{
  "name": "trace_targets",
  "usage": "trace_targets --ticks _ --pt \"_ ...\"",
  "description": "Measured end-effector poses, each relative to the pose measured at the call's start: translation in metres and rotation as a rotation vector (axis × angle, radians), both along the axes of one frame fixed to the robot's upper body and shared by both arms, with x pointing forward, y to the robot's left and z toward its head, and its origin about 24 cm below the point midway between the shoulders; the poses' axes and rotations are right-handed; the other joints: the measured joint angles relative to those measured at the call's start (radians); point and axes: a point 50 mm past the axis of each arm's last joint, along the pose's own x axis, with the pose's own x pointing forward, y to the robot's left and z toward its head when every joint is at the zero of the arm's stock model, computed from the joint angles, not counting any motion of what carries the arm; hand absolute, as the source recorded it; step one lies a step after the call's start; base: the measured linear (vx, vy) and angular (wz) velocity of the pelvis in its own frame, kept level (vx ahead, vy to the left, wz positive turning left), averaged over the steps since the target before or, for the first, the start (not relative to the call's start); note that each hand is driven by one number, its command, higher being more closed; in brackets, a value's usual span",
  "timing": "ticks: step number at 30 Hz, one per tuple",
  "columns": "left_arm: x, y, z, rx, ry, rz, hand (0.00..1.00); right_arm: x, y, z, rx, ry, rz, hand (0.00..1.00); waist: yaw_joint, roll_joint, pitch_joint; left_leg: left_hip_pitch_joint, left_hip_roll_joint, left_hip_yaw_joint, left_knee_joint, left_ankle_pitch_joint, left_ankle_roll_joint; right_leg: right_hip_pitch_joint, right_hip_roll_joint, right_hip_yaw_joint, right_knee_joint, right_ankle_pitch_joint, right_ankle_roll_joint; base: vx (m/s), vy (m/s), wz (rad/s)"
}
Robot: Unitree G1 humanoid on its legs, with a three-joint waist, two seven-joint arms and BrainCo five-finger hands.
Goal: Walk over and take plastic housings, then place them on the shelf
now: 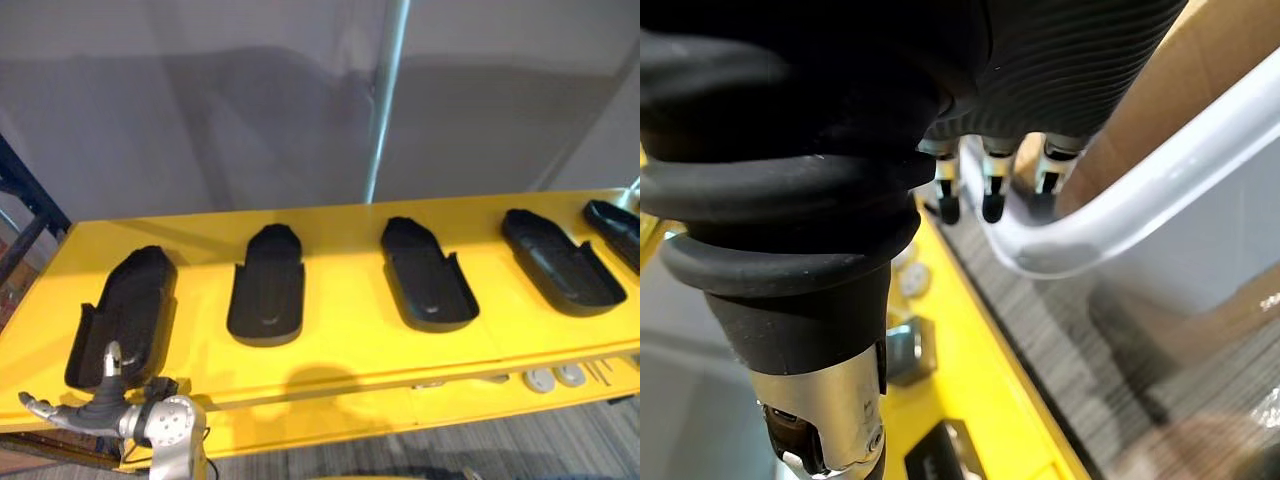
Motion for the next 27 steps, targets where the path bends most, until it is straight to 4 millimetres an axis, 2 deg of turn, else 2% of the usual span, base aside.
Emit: trace_targets --ticks 8,12,16,27 --pt "0.005 0.0 0.0 0.012 0.0 0.043 0.0 0.0 -0.001 0.0 -0.002 0.002 0.002 0.0 -0.003 0.0 0.001 0.001 -0.001 0.004 -0.001 0.0 0.0 -0.002 0.0 0.007 0.0 0.0 0.001 0.0 0.0 0.0" --pt "0.003 0.005 0.0 0.026 0.008 0.083 0.0 0.0 -0.002 0.001 -0.014 0.008 0.02 0.0 -0.023 0.004 0.002 0.004 0.002 0.019 -0.001 -0.002 -0.001 -0.005 0.003 0.015 0.002 0.001 0.0 -0.02 -0.005 -0.06" --pt "0.003 0.006 -0.002 0.023 0.017 0.1 0.0 -0.004 -0.003 0.001 -0.018 0.021 0.024 0.0 -0.024 0.016 0.01 0.017 0.006 0.034 0.0 -0.009 -0.003 -0.001 0.01 0.036 0.004 0.001 -0.001 -0.02 -0.01 -0.16" --pt "0.013 0.005 -0.001 0.009 0.023 0.098 0.0 -0.004 -0.001 0.001 -0.034 0.041 0.086 0.0 -0.028 0.017 0.015 0.018 0.01 0.041 0.004 -0.01 -0.004 -0.005 0.014 0.04 0.009 0.001 -0.001 -0.01 -0.005 -0.01"
